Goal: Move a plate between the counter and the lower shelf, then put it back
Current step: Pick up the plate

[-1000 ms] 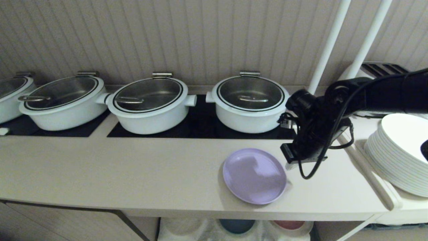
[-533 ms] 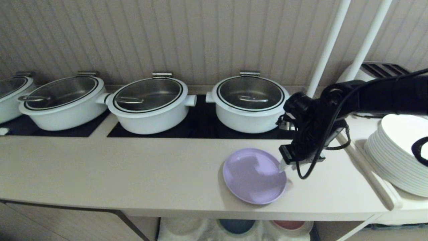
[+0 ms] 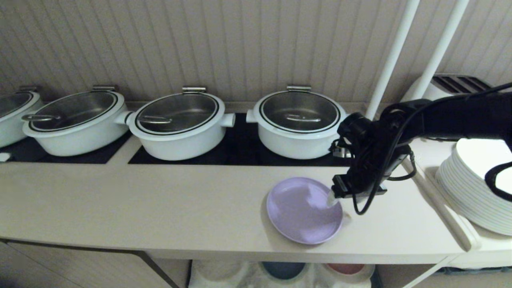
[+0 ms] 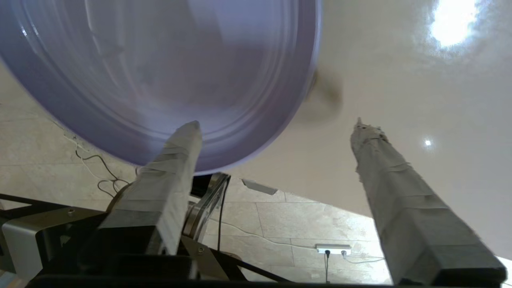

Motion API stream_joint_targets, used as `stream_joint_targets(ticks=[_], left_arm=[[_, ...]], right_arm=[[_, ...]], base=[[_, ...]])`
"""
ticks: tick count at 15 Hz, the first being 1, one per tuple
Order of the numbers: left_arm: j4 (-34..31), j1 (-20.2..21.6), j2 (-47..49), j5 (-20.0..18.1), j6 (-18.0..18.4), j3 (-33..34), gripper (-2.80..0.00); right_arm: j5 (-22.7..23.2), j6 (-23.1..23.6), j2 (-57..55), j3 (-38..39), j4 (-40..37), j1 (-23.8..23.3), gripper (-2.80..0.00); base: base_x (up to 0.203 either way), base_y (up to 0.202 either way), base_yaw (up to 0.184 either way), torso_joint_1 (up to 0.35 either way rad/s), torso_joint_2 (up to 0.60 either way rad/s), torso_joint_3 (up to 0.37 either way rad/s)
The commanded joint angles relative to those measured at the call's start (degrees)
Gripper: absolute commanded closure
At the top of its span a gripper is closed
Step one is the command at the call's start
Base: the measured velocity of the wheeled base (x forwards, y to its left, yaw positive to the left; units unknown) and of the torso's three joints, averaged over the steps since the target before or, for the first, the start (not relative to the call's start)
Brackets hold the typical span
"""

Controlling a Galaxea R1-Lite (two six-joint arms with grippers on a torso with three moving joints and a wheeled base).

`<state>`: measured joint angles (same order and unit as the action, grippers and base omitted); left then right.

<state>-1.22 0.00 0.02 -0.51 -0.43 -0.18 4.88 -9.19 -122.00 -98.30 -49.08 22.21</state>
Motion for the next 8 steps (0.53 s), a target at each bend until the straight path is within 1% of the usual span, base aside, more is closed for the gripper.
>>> stream_joint_targets(ticks=[1,8], left_arm=[[-0.01,0.00,-0.02,-0.02,-0.01,0.01,0.00],[-0.01,0.00,-0.02,-0.02,-0.01,0.01,0.00]], right_arm=[[0.05,0.11,-0.77,-0.34,-0.22,0.03,-2.80],[-0.01,-0.03,-4.92,-3.58,-0.61,0.04,-2.80]], base=[[0.000,0.000,0.000,0.000,0.00,0.000],[0.000,0.000,0.000,0.000,0.00,0.000]])
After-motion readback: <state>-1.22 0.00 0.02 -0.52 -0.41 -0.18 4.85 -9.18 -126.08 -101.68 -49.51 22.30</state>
